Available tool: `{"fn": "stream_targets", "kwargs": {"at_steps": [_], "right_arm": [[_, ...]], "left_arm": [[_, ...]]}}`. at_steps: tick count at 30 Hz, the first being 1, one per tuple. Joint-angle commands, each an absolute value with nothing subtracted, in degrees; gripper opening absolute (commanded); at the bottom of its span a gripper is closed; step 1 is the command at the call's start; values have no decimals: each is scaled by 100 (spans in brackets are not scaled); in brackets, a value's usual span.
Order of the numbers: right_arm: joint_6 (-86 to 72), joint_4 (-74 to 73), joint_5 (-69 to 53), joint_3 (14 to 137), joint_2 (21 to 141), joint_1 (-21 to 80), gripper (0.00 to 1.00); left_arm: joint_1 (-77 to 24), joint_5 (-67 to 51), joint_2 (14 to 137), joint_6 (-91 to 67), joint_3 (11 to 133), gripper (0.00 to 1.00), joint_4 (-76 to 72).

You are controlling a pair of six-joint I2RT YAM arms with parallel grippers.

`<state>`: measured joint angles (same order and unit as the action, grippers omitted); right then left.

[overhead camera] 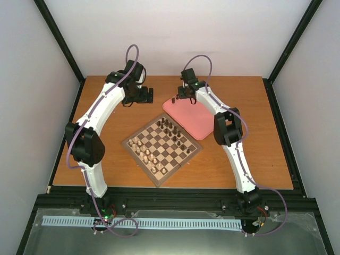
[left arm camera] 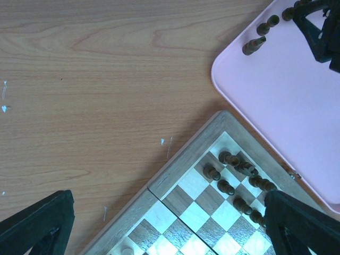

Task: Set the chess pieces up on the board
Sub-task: Pick up the chess piece from the storage box.

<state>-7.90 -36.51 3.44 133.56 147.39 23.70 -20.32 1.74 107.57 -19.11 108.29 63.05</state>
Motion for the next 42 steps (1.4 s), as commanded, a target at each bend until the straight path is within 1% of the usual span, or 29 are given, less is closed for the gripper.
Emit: {"fn": "stream_targets", "kwargs": {"at_steps": [1,7,10,16,24,31,34,37,41,42], "right_arm": [[-855,-3514,441,13583,14851,2279,44],[-859,-3485,343,13664,14920,2235,43],[-890,-3489,307,13735,14985,2223,40],[-834,-3399,32,13785,15091,2210,39],[-891,-3307,116,13917,15262,2197,39],[-936,-3240,163,14027,15396,2163,34],[-953,-3187,147,14059,15443,2137,33],[-1014,-3212,141,14181,15515,2098,30],[-1046,-3210,70,14242,15577,2066,29],[-1046,-3203,59,14254,15587,2058,27]], "left_arm": [[-2065,200,10843,-1764,11048,100,6320],[-2065,215,10885,-1744,11146,100,6341],[-2065,222,10857,-1750,11091,100,6330],[-2065,263,10854,-1754,11057,100,6328],[-2070,281,10871,-1758,11047,100,6313],[-2065,282,10929,-1767,11067,100,6304],[-2065,264,10957,-1782,11065,100,6302],[-2065,264,10986,-1784,11077,100,6303],[-2065,261,11025,-1790,11111,100,6302],[-2065,266,11036,-1792,11125,100,6302]]}}
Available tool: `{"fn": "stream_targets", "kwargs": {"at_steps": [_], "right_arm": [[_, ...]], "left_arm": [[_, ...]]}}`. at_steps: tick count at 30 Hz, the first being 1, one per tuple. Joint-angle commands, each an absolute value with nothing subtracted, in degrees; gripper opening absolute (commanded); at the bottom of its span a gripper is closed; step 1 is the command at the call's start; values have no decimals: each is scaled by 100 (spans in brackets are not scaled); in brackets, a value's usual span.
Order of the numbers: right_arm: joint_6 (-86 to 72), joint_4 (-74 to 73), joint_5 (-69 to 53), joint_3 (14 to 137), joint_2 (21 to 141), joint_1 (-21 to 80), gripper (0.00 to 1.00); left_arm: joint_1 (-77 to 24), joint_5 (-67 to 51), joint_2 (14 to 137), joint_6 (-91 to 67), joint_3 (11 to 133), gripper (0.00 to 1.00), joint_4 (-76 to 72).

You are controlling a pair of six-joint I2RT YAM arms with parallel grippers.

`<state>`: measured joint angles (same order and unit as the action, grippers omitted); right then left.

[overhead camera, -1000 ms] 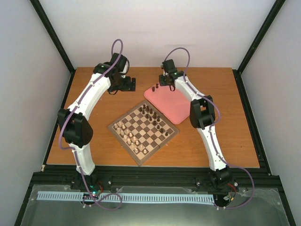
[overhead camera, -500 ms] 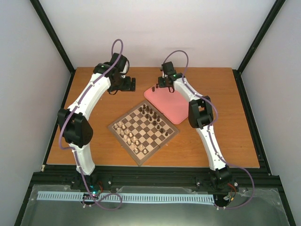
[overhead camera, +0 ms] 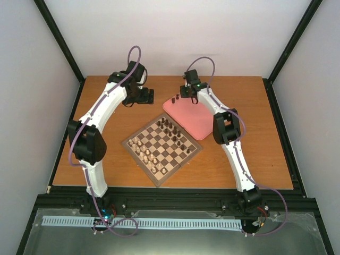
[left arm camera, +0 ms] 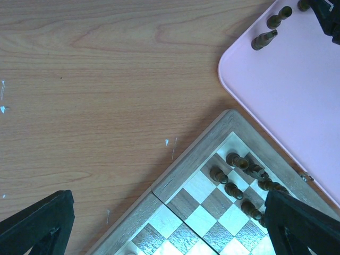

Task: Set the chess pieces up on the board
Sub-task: Pick up the chess piece from the storage box.

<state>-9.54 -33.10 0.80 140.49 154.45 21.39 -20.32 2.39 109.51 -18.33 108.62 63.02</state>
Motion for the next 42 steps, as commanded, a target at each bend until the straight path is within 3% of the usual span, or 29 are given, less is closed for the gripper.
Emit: {"fn": "stream_targets", "kwargs": {"at_steps": [1,5,12,22,42], "right_arm": [[-1046,-3195,34,14262,15596,2049,26],[-1031,-3131,-68,14287,15626,2023,21],[-943,-3146,-116,14275,15564,2021,3],[-901,-3063,-37,13429,14399,2170,3],[-1539,-2977,252,7672,9931,2913,3]], "left_arm": [[-2065,268,11038,-1795,11134,100,6302],[-2065,255,11099,-1803,11170,100,6294],[-2065,237,11143,-1837,11145,100,6275],[-2065,200,10981,-1771,10844,100,6152],[-2065,197,10667,-1905,10404,100,5911]]}}
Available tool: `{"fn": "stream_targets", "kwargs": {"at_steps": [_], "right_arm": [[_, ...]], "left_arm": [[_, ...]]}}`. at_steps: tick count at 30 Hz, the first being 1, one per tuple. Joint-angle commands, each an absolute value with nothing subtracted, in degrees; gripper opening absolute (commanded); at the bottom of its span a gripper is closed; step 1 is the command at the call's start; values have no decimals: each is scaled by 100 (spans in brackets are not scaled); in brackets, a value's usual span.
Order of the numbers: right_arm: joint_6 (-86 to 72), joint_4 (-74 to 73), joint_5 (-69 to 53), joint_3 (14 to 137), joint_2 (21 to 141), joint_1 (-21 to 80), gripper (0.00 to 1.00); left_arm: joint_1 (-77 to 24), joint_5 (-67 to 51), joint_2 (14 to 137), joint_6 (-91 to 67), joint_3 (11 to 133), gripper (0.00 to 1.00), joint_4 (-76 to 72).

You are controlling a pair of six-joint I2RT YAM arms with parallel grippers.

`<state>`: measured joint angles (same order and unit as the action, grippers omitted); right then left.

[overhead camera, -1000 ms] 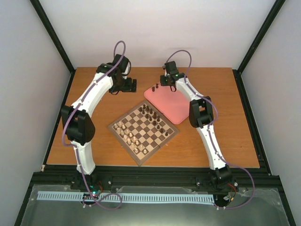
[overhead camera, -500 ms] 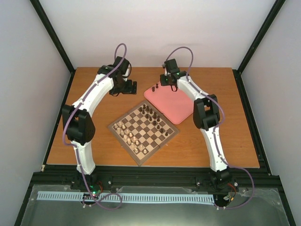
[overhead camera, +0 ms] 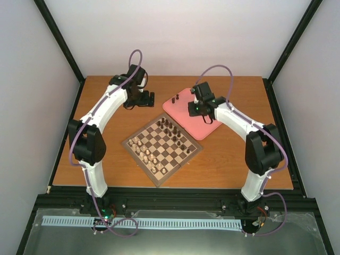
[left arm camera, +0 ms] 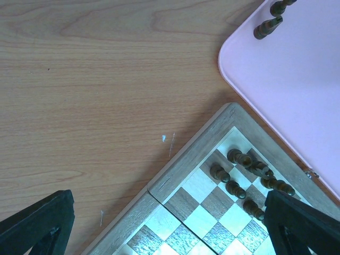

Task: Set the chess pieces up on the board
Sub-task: Pick up the chess piece from the storage box, then place the chess piece on the chessboard.

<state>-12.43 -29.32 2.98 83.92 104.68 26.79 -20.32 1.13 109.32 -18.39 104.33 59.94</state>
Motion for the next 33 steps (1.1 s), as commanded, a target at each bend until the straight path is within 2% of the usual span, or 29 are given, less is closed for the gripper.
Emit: {"fn": "stream_targets", "kwargs": {"at_steps": [1,8,15,24,33], "right_arm": [[-1636,-2947,207,7436,9730,2959,3],[-1878,-2210,-42,6059,8906,3175,3],[-1844,-1147,6,5214,8729,3220,3],[-1770,-379,244,5039,8897,3510,3],[-1870,-245,212,4935,9059,3751,3]], "left_arm": [[-2065,200,10652,-1906,10391,100,5907],[-2065,239,10533,-1916,10169,100,5798],[-2064,334,10569,-1890,10160,100,5792],[-2068,373,10670,-1891,10154,100,5775],[-2074,388,10694,-1899,10064,100,5721]]}}
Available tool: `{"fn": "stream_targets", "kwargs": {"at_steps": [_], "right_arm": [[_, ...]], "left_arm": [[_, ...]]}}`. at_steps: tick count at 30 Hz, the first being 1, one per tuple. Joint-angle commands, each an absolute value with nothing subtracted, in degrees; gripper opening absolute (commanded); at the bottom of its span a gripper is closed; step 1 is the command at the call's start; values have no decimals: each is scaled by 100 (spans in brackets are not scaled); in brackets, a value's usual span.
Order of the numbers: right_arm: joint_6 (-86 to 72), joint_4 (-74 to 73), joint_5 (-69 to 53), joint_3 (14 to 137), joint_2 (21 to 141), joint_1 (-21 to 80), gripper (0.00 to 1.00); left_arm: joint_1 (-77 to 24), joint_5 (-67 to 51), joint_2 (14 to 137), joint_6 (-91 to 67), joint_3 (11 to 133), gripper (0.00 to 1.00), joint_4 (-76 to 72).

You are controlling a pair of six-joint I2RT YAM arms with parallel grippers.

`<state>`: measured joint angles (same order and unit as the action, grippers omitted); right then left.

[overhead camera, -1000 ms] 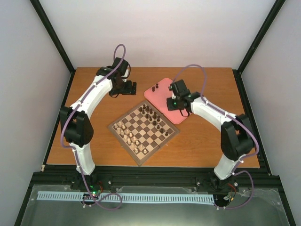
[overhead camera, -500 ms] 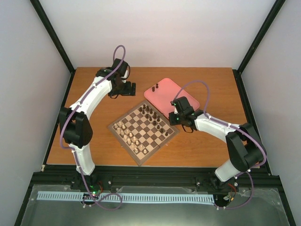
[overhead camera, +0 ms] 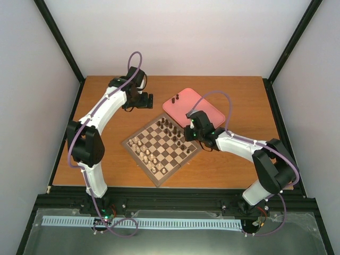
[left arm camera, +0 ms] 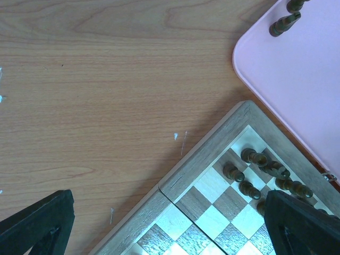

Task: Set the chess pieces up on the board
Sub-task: Place the chess piece on the chessboard.

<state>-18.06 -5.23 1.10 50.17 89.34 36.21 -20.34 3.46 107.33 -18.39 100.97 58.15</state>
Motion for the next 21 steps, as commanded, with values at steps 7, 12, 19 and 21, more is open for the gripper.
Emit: {"fn": "stream_targets", "kwargs": {"at_steps": [7,12,19,21], "right_arm": [[-1908,-142,269,4931,9199,3819,3],[-1936,-87,196,4921,9368,3873,4],[-1995,-63,212,4929,9478,3930,4],[-1991,-62,231,4943,9506,3933,5]], "left_arm": [[-2075,386,10720,-1896,10098,100,5713],[-2074,398,10736,-1885,10075,100,5727],[-2075,362,10780,-1884,10061,100,5713],[-2074,347,10791,-1885,10072,100,5702]]}}
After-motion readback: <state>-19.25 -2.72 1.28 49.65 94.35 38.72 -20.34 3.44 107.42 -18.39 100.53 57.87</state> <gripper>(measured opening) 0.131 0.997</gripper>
